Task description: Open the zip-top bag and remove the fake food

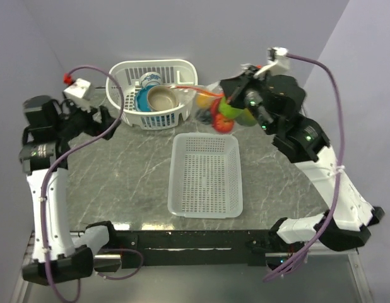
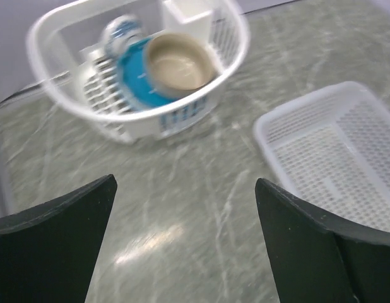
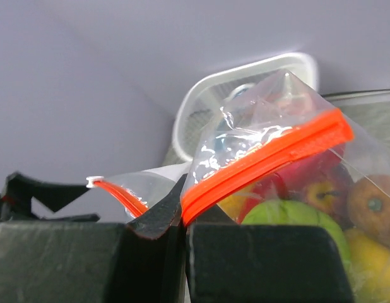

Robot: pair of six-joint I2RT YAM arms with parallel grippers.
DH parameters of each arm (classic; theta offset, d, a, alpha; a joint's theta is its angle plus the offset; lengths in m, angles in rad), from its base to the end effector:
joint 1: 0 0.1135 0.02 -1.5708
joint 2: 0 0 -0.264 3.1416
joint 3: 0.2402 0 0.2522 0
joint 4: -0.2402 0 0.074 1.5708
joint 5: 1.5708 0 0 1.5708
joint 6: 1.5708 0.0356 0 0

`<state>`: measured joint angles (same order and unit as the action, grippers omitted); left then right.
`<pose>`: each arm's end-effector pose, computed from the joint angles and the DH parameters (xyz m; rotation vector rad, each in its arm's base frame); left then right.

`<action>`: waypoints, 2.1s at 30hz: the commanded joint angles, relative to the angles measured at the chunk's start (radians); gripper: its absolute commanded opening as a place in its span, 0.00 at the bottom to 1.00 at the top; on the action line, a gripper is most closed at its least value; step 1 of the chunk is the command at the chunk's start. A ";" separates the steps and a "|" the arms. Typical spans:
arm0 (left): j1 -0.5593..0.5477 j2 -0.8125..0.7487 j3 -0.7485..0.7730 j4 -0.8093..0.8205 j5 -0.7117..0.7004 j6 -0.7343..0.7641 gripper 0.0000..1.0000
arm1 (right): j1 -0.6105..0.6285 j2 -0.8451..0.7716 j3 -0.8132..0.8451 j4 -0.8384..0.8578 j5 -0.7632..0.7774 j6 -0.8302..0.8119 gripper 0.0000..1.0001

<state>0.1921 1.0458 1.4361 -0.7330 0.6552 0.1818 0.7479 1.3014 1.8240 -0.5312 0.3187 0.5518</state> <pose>0.1884 0.0145 0.4563 0.4232 1.8074 -0.3663 0.1834 0.1549 0.5413 0.0978 1.6285 0.7603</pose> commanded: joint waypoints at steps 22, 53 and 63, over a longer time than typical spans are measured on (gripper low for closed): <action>0.711 -0.054 -0.290 -0.610 0.931 1.005 0.97 | 0.156 0.697 -0.059 0.709 -0.681 0.591 0.00; 0.172 0.316 -0.436 -0.632 1.040 1.452 0.97 | -0.085 0.668 -0.373 0.821 -0.866 0.896 0.00; 0.170 0.364 -0.437 -0.635 1.037 1.631 0.99 | -0.101 0.653 -0.319 0.783 -0.885 0.883 0.00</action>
<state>0.3649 1.3865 0.9672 -1.3281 1.4662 1.6745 0.6514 2.0274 1.4528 0.2306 -0.5381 1.4395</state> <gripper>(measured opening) 0.987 0.010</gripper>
